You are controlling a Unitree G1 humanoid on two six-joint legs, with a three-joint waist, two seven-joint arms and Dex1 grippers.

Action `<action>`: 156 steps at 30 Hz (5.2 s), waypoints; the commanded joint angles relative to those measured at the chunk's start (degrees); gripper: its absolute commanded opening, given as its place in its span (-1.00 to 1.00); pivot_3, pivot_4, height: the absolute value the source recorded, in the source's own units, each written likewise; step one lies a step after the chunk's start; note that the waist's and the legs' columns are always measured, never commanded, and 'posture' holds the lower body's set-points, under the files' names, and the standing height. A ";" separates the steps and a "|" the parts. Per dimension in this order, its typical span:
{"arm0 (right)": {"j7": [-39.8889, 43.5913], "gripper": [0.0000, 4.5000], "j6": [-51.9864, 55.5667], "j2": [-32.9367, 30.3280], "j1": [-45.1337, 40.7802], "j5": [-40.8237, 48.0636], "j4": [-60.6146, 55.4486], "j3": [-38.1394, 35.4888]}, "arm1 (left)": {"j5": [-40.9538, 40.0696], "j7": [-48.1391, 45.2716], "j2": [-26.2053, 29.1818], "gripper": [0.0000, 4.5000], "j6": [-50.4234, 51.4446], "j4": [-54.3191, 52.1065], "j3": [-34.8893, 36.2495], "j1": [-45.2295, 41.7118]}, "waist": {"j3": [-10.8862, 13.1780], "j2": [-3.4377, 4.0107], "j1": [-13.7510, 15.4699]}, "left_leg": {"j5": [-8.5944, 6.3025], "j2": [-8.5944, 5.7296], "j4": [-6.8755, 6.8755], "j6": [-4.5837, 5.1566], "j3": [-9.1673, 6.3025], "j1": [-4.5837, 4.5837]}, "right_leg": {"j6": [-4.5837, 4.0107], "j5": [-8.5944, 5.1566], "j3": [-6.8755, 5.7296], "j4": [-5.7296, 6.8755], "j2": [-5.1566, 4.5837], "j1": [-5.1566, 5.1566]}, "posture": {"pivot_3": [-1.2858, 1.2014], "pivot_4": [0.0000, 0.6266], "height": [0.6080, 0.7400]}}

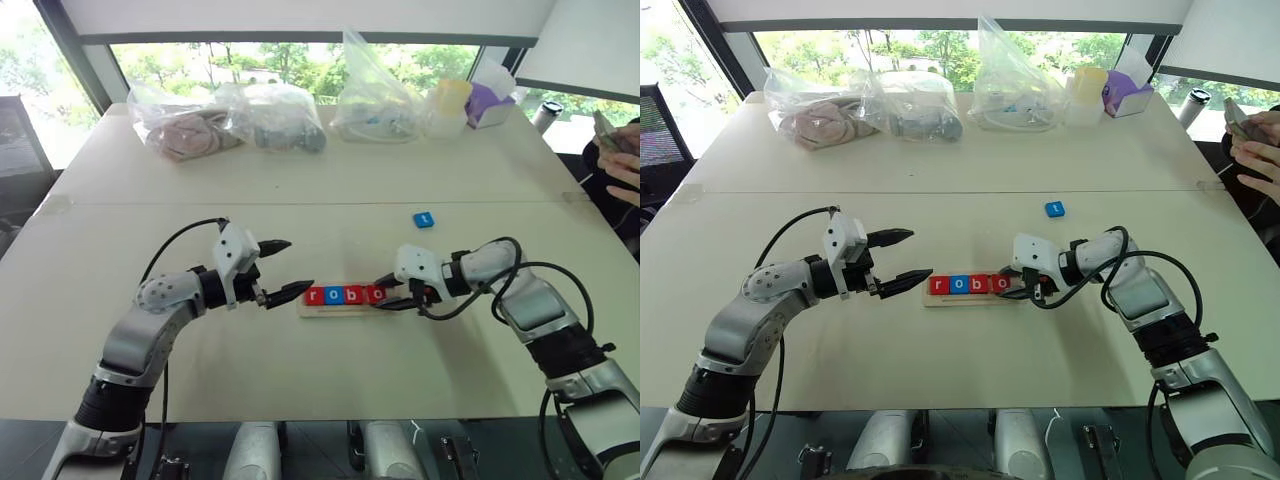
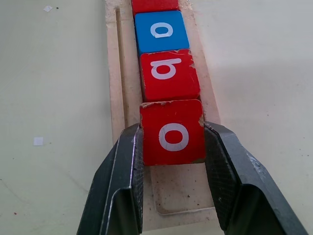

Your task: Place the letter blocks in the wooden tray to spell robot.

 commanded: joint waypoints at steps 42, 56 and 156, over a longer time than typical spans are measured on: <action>1.38 0.97 1.56 -2.71 -5.57 1.68 -0.61 -4.75 | -0.60 1.12 -0.11 1.00 -0.40 -2.28 0.92 0.31 | 0.00 0.00 0.07 | 0.00 0.00 0.00 0.00 0.00 0.02 | 0.00 0.00 0.00 0.02 0.00 0.02 | 0.03 -0.52 1.00; -2.25 0.97 -6.48 -1.37 -6.05 -3.83 8.82 -3.60 | -0.37 0.63 -0.22 1.00 -0.75 -1.65 0.67 -0.08 | 0.00 0.00 -0.05 | 0.00 0.00 -0.01 0.00 0.00 0.02 | 0.01 0.00 0.00 0.02 0.01 0.01 | 0.03 -0.52 1.00; -24.08 0.99 40.49 -11.35 16.27 13.53 -34.56 -23.36 | 2.31 -1.58 -2.79 1.00 -5.04 3.57 -1.48 -1.48 | 0.03 0.05 -0.12 | -0.01 -0.05 -0.14 0.00 -0.05 -0.44 | -0.06 0.01 0.02 -0.41 -0.03 -0.30 | 0.03 -0.52 1.00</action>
